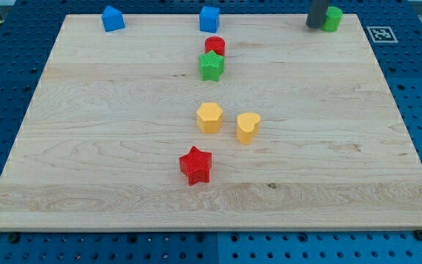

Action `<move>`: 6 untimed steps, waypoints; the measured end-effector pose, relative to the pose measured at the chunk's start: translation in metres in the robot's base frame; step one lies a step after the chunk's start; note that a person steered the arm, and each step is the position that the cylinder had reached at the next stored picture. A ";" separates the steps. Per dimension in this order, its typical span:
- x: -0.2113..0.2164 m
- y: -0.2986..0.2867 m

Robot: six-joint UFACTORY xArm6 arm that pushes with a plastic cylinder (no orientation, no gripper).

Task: Move the red circle left slightly down

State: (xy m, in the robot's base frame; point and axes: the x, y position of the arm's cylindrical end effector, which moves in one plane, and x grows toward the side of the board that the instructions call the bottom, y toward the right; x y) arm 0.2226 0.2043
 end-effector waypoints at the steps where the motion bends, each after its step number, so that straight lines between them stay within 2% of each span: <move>1: -0.001 0.007; 4: 0.004 0.010; 6: 0.134 -0.045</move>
State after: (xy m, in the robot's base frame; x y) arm 0.3568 0.1595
